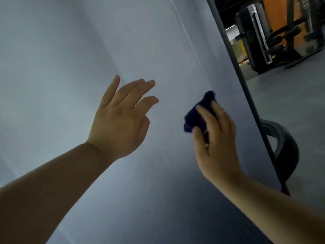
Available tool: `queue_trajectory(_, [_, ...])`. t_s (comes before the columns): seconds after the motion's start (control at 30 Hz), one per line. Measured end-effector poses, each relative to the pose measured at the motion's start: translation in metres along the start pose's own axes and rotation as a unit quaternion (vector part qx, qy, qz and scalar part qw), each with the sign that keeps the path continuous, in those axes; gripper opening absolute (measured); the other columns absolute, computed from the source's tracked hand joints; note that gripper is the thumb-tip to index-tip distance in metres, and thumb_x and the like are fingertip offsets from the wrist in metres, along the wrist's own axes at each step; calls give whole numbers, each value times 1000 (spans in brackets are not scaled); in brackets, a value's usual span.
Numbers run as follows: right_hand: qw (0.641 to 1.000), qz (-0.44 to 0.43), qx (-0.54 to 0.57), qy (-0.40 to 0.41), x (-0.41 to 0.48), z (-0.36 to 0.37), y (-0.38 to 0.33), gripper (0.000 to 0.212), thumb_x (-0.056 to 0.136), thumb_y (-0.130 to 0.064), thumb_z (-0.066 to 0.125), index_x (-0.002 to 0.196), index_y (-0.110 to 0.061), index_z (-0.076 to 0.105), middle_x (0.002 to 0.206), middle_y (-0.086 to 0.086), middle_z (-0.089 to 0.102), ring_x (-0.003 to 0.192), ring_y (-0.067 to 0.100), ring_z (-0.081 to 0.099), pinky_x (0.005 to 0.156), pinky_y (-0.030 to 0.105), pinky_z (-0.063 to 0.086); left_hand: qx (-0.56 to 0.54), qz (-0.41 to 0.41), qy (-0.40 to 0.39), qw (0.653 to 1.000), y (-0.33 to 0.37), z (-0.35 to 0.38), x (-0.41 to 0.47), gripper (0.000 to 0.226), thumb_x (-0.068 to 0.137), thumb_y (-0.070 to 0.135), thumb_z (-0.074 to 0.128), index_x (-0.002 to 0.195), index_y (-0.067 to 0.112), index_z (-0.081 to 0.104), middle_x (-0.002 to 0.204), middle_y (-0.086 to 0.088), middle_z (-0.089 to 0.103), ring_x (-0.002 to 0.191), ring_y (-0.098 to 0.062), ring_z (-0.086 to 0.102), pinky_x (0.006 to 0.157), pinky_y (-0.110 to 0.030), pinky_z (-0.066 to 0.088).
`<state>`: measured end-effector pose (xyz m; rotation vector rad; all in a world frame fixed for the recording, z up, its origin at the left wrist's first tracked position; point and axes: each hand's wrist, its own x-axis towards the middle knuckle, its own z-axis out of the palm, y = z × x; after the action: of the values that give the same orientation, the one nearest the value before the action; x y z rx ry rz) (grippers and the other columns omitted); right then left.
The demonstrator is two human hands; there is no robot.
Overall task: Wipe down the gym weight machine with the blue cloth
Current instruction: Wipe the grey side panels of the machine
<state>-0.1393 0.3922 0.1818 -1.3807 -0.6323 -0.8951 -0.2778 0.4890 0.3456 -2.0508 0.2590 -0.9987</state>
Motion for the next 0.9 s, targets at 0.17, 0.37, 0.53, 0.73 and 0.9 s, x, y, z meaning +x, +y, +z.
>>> queue_trajectory(0.17, [938,-304,-58,-153,-16,-17,36,42,100,-37,50,140,-27,44,155,2,35,145,27,29,117,40,29,18,5,-5,1000,14,17,42,43,88,19,40,123,10,63,144,-11,51,134,-31,44,118,-54,20])
queue_trajectory(0.37, [989,145,24,5,28,-34,78,43,96,-28,43,136,-18,52,149,5,41,138,26,36,110,27,28,68,-5,-9,998,25,33,57,43,95,29,43,133,14,57,148,-9,47,137,-29,41,117,-56,21])
queue_trajectory(0.53, [995,-42,67,-57,-3,-22,45,44,96,-34,47,140,-31,43,152,-7,34,139,18,32,104,24,41,74,33,-31,996,26,37,55,50,97,32,38,143,15,49,155,-9,38,144,-26,34,118,-53,21])
queue_trajectory(0.73, [994,64,92,-11,39,-41,93,37,87,-24,47,123,-33,53,135,-10,52,125,10,48,109,35,41,67,34,-14,997,28,40,54,47,96,31,42,138,14,56,151,-9,45,141,-26,40,117,-55,24])
queue_trajectory(0.9, [941,265,210,26,71,-38,70,28,96,-12,49,97,-39,56,101,-16,61,98,3,61,92,26,50,57,35,4,998,28,41,54,46,96,30,44,137,13,57,150,-10,46,140,-27,41,115,-56,26])
